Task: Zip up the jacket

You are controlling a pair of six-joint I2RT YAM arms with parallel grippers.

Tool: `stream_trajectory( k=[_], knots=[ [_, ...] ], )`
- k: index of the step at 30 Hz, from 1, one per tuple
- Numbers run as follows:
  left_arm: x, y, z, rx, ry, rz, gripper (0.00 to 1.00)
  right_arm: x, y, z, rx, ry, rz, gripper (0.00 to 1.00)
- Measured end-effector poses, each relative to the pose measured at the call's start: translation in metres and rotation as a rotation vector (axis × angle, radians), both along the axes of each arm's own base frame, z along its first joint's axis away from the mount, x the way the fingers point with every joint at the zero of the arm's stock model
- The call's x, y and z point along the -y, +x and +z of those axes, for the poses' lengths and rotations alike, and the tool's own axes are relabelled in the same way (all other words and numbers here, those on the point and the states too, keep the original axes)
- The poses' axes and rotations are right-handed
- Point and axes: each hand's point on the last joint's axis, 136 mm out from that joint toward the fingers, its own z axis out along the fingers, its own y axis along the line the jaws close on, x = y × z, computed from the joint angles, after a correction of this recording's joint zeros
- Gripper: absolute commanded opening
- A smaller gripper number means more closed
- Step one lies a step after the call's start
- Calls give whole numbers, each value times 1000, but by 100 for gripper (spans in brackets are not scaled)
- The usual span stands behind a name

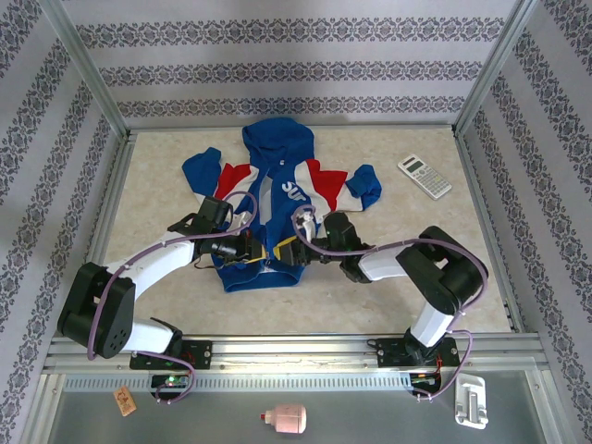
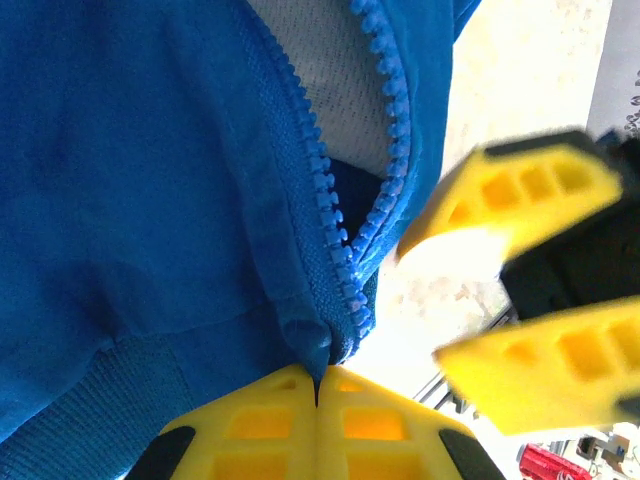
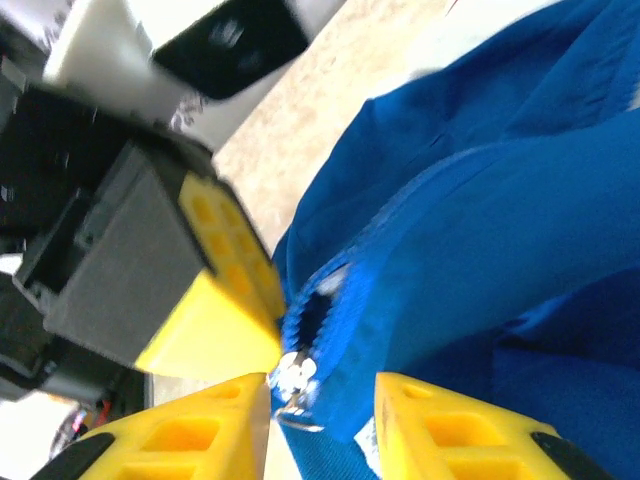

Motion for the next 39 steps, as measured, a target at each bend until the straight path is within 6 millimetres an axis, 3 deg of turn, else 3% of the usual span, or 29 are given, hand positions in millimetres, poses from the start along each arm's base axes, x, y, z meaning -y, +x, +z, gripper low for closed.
stream_trajectory(
  k=[6, 33, 35, 39],
  knots=[
    [-2, 0, -2, -2, 11, 6, 0, -11, -28, -16, 39, -117, 44, 27],
    [-2, 1, -3, -9, 16, 18, 0, -28, -16, -28, 52, -192, 0, 36],
    [-2, 1, -3, -9, 16, 18, 0, -27, -15, -28, 54, -196, -9, 32],
    [-2, 1, -3, -9, 16, 18, 0, -25, -13, -31, 51, -210, -23, 14]
  ],
)
